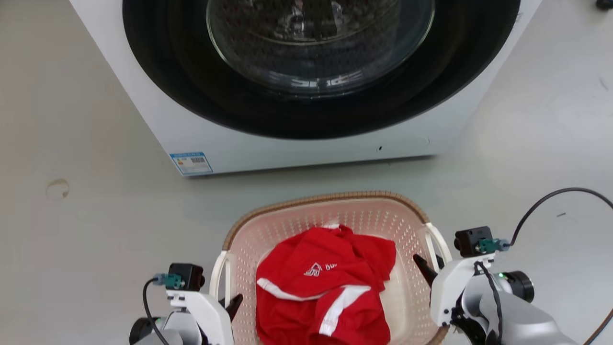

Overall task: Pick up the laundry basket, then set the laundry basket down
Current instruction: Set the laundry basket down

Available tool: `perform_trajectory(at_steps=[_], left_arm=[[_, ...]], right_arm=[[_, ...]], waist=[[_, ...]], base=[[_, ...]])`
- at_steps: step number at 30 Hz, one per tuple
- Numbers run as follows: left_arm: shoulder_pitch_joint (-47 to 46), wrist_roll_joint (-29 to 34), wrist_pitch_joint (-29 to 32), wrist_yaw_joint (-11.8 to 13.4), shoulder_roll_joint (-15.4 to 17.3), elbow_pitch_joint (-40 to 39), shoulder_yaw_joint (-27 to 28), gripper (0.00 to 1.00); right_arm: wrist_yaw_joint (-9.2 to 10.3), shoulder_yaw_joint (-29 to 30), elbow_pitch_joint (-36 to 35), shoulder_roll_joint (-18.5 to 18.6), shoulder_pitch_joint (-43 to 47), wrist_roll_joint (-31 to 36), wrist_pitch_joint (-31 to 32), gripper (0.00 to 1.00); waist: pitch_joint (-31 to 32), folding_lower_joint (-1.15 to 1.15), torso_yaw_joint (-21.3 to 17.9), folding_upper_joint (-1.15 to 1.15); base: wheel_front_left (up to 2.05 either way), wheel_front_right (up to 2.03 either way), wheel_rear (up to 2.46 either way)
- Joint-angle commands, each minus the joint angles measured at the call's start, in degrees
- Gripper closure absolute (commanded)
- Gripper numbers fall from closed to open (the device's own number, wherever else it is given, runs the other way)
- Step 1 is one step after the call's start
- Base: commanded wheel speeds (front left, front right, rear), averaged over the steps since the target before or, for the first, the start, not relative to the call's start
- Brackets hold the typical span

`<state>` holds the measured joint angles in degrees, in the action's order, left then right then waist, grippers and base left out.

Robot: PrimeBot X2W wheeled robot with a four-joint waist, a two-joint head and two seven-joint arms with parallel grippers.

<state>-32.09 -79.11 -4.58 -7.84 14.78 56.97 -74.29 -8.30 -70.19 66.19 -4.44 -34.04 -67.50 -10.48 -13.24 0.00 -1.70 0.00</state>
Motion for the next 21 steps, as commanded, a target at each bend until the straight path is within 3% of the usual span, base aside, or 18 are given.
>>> perform_trajectory(at_steps=[1, 21], left_arm=[[-2.27, 0.89, -0.89, 0.35, 7.74, 3.10, 1.04, 1.00], [-13.57, 3.08, -5.00, 0.35, 7.61, 2.75, 0.98, 1.00]], right_arm=[[0.81, 0.91, 4.01, 7.32, -2.21, 0.20, -2.05, 1.00], [0.81, 4.55, 5.81, 7.32, -12.53, 3.18, -4.49, 1.00]], waist=[[-3.48, 0.00, 0.07, 0.00], [-20.82, 0.00, 0.85, 0.00]], base=[[0.00, 0.00, 0.00], [0.00, 0.00, 0.00]])
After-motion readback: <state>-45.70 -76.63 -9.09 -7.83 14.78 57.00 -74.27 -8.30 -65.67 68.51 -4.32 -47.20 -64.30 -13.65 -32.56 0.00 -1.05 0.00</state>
